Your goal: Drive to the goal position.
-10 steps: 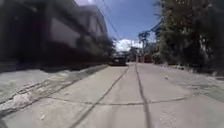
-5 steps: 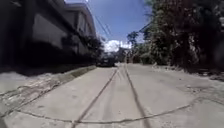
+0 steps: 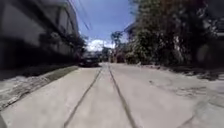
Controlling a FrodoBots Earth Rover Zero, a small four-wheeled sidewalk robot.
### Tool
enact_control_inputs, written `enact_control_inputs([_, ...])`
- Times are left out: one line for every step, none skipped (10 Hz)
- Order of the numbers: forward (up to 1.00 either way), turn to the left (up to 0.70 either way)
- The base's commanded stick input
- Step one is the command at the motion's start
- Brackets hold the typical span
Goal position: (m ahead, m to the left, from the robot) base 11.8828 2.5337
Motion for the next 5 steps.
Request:
enact_control_inputs([1.0,0.0])
enact_control_inputs([1.0,0.0])
enact_control_inputs([1.0,0.0])
enact_control_inputs([1.0,0.0])
enact_control_inputs([1.0,0.0])
